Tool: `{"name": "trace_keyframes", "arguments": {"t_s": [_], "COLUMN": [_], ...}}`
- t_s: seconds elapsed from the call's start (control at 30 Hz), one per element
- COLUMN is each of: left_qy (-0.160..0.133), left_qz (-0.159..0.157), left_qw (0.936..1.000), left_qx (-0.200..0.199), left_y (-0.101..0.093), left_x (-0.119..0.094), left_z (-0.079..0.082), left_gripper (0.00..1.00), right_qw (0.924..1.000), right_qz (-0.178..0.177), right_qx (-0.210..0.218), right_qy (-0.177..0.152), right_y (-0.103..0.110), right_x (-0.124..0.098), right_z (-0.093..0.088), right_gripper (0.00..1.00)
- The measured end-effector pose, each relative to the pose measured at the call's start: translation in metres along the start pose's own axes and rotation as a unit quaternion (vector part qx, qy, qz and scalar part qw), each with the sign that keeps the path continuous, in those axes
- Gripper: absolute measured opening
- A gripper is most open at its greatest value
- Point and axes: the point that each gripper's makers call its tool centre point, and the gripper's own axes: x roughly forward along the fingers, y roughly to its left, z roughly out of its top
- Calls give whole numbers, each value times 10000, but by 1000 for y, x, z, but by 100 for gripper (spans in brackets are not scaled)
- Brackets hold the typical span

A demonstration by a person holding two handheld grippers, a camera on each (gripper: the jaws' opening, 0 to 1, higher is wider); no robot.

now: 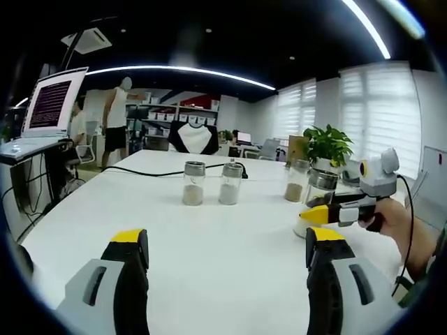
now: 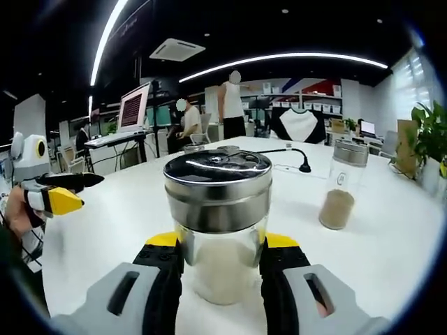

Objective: Rotate the seasoning bottle until the label or dispensing opening points toward the visible target arrow and the bottle remains upright within the marked orientation range

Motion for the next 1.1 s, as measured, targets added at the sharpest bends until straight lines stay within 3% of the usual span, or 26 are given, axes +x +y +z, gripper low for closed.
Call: {"name": "trace_keyframes", "arguments": {"t_s": [0.67,1.1], "left_qy": [60,38], "left_qz": [-75,-81], "left_qw": [10000,10000], "left_qx": [-2,-24], "left_y": [-4,-5], "left_x": [1,-3], "left_z": [-3,-3], "left_gripper": [98,98], "right_qw": [9980,9963], "right_qz": [-607,-805], "right_qx": [160,247], "right_qy": [25,141], "right_y": [-3,-4], "right_x": [-1,-2], "right_z": [-4,-6], "right_gripper": [41,41]}}
